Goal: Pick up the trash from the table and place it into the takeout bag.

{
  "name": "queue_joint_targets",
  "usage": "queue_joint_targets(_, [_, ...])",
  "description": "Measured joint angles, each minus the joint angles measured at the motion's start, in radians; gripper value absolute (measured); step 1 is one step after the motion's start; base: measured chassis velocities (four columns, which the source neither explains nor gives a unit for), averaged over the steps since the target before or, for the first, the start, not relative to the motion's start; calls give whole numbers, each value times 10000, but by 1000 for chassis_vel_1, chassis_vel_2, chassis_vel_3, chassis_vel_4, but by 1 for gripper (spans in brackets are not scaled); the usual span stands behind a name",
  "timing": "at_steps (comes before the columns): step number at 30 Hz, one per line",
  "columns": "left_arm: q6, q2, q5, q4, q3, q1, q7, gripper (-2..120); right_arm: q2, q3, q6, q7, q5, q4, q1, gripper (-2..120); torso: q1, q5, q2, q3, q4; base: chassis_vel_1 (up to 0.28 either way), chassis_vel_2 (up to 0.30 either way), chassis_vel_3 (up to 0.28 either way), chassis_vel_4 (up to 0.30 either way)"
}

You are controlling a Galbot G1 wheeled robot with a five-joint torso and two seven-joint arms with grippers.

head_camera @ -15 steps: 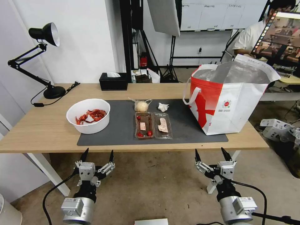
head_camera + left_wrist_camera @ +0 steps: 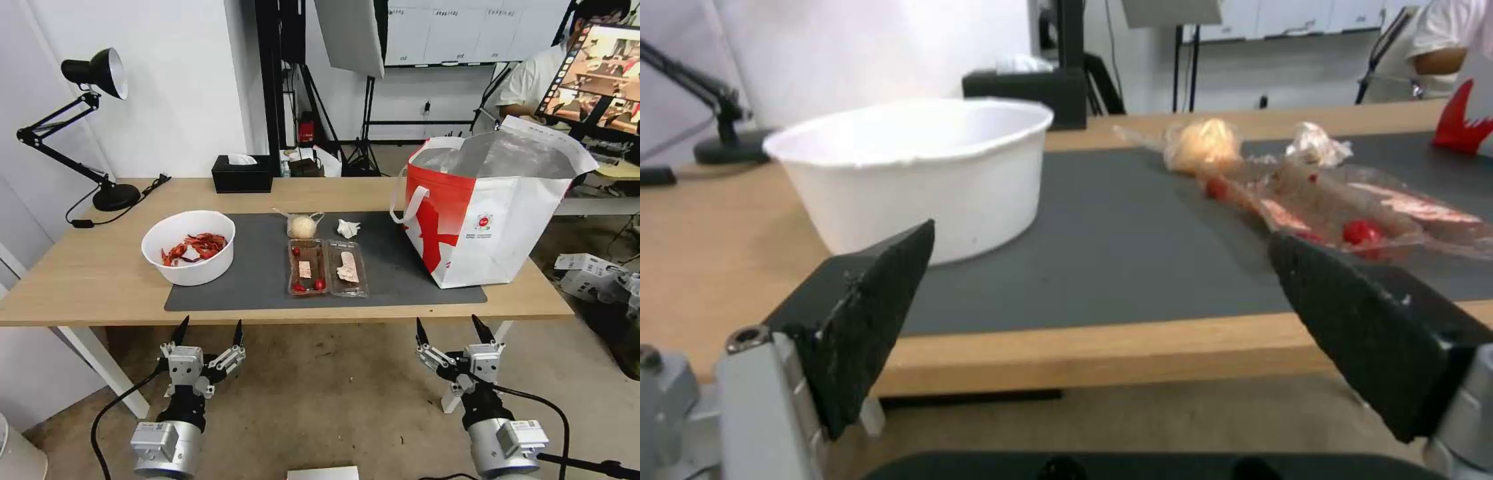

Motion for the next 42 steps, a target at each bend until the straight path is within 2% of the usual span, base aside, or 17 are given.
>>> queue_joint_targets(2, [281, 61, -199, -16, 0, -85, -80, 100, -133, 51, -243, -11, 139, 0, 51, 100, 0, -1, 0, 0, 0, 0, 0, 0, 0])
queue_joint_targets(5, [1330, 279, -917, -78, 1, -395, -359, 100, -661, 262, -1248, -90, 740, 50, 291, 100, 0, 0, -1, 0, 0, 0, 0, 0, 0])
queue_joint_targets(7, [1583, 333, -1094, -93, 1, -470, -425, 100, -799, 318, -1500, -109, 888, 64, 354, 100, 0, 0, -1, 0, 0, 0, 0, 0, 0])
queue_joint_targets(9, [2377, 500, -1640, -139, 4, -697, -641, 100, -1218, 483, -2309, -178, 1366, 115, 546, 100, 0, 0, -1, 1, 0, 0, 0, 0, 0])
queue_joint_targets(10, [2377, 500, -1640, -139, 4, -697, -641, 100, -1218, 483, -2309, -178, 1366, 115, 546, 100, 0, 0, -1, 1, 0, 0, 0, 0, 0])
queue_joint_targets(13, [3410, 713, -2361, -197, 9, -1006, -922, 100, -1776, 707, -3360, -262, 1989, 177, 790, 100, 0, 0, -1, 0, 0, 0, 0, 0, 0])
queue_joint_targets(14, [3410, 713, -2361, -197, 9, -1006, -922, 100, -1776, 707, -3360, -262, 1989, 177, 790, 100, 0, 0, -1, 0, 0, 0, 0, 0, 0])
queue_joint_targets(17, [4471, 937, -3093, -253, 12, -1316, -1204, 100, -2346, 926, -4437, -346, 2624, 239, 1044, 100, 0, 1, -1, 1, 0, 0, 0, 0, 0])
queue_joint_targets(18, [4471, 937, -3093, -253, 12, -1316, -1204, 100, -2346, 926, -4437, -346, 2624, 239, 1044, 100, 0, 1, -1, 1, 0, 0, 0, 0, 0])
queue_joint_targets(21, [5492, 1151, -3795, -310, 18, -1616, -1474, 100, -2893, 1147, -5472, -426, 3239, 302, 1289, 100, 0, 1, 0, 1, 0, 0, 0, 0, 0])
queue_joint_targets(22, [5492, 1151, -3795, -310, 18, -1616, -1474, 100, -2893, 1147, -5472, -426, 3239, 302, 1289, 100, 0, 1, 0, 1, 0, 0, 0, 0, 0])
queue_joint_targets(24, [5979, 1237, -4360, -397, 27, -1752, -1652, 100, -3183, 1264, -6030, -471, 3572, 337, 1426, 100, 1, -2, -1, 1, 3, 0, 0, 0, 0])
queue_joint_targets(31, [6093, 1284, -4788, -423, 48, -1837, -1745, 100, -3248, 1289, -6152, -484, 3673, 344, 1456, 100, 0, 0, -1, 1, 0, 0, 0, 0, 0])
queue_joint_targets(35, [6024, 1278, -4794, -425, 52, -1837, -1694, 100, -3073, 1045, -5145, -496, 4182, 344, 1555, 100, 0, 2, -1, 1, 1, 0, 0, 0, 0])
queue_joint_targets(38, [5831, 1270, -4787, -391, 60, -1873, -1591, 100, -3032, 825, -4606, -450, 5032, 283, 1669, 100, 0, -1, -1, 1, 0, 0, 0, 0, 0])
queue_joint_targets(40, [5492, 1278, -4778, -291, 59, -1905, -1384, 100, -3023, 647, -4119, -302, 6376, 291, 1861, 100, 0, -2, -1, 1, 0, 0, 0, 0, 0])
queue_joint_targets(42, [5251, 1297, -4773, -228, 57, -1917, -1273, 100, -3025, 526, -3910, -188, 7136, 304, 2014, 100, 1, -1, -1, 1, -1, 0, 0, 0, 0])
